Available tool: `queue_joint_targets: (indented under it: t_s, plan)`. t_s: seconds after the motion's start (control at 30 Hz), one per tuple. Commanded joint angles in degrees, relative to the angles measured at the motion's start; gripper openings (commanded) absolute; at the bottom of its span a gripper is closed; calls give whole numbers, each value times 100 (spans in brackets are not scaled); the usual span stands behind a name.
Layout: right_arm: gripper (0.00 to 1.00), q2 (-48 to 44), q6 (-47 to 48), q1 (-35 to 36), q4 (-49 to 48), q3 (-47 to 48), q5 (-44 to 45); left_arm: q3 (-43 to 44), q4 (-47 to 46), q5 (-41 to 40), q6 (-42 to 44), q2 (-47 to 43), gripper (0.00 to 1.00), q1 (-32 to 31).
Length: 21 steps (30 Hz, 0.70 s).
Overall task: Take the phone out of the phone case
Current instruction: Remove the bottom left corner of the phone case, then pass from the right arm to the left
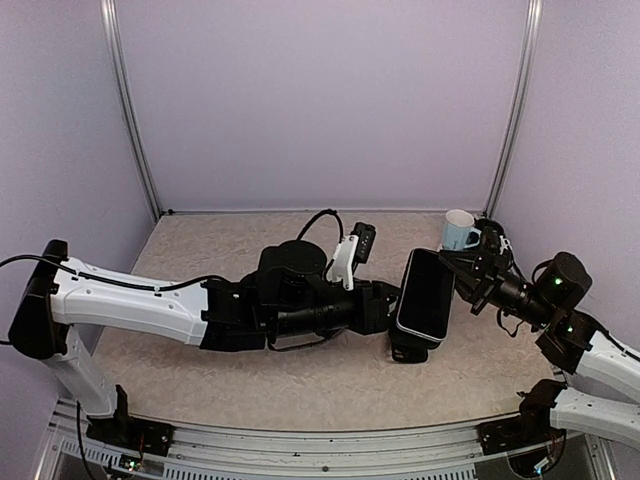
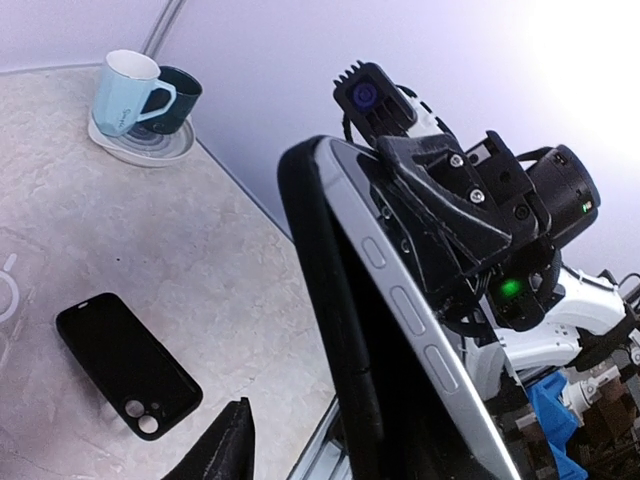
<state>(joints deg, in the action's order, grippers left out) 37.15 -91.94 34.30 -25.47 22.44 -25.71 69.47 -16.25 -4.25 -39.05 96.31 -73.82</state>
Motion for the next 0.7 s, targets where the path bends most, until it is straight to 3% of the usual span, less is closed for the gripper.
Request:
queue_joint_targets:
  t_s: [0.0, 0.13, 0.23, 0.47, 0.67]
  plan:
    - [0, -105, -175, 118, 140, -43, -387, 32, 32, -976, 195, -262, 53, 122]
    - [0, -62, 25, 12, -19, -90, -245, -424, 664, -1726, -418, -941, 70, 120]
    - [0, -59, 196, -91, -15, -82, -30, -741, 1256, -2420, -1076, -1511, 75, 142]
    - [0, 3, 14, -143, 219, 11, 1031, -648, 2514, -2597, -2021, -2564, 72, 190]
    - [0, 145, -254, -143, 191, 190, 1751, -179, 2335, -1829, -2708, -2578, 68, 193]
